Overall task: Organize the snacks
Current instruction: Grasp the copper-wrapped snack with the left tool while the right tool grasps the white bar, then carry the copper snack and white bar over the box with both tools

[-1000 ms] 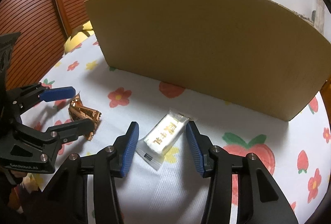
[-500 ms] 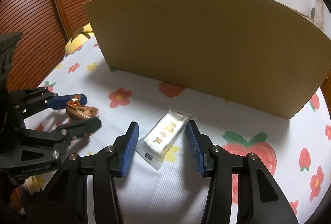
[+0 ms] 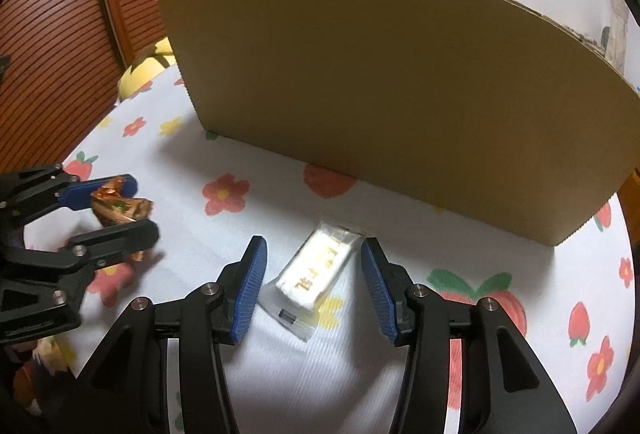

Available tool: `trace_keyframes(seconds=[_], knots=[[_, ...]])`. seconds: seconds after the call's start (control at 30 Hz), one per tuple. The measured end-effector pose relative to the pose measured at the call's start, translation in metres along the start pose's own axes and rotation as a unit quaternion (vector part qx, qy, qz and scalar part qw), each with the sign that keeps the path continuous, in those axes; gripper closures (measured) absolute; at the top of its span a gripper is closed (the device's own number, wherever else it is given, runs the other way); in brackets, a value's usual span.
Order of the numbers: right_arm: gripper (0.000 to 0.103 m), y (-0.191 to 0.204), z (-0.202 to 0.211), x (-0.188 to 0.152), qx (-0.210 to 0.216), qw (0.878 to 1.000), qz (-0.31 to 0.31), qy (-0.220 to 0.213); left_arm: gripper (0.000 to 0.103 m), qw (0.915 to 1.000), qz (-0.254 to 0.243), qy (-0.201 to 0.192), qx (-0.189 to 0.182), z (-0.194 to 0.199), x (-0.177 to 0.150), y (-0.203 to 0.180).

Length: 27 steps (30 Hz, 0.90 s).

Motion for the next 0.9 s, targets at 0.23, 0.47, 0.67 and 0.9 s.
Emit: trace_keyframes(seconds=[0.23, 0.47, 0.67, 0.9], knots=[[0.084, -0.001, 0.003, -0.001, -0.001, 1.0, 0.015, 0.0, 0.062, 1.0, -0.003, -0.007, -0.001, 0.005, 0.004, -0.003], [0.084, -0.005, 0.021, -0.006, 0.005, 1.0, 0.01, -0.02, 0.062, 0.9998, -0.012, -0.018, -0.002, 0.013, 0.014, -0.011], [0.084, -0.011, 0.051, -0.007, 0.009, 0.998, 0.0, -0.056, 0.062, 0.9993, -0.02, -0.032, -0.003, 0.024, 0.027, -0.019], [0.084, -0.019, 0.087, -0.003, 0.009, 0.995, -0.004, -0.096, 0.062, 0.9978, -0.028, -0.06, -0.004, 0.043, 0.046, -0.025]])
Point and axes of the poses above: each gripper's, at about its wrist camera, not at the fingertips, and z roughly against the way its jaws point, y to its left, x to its top, the point moved 1 cm from there along -z, roughly the way its jaws point, and after that the axes turned 10 degrees about y, right-handed, at the moved point
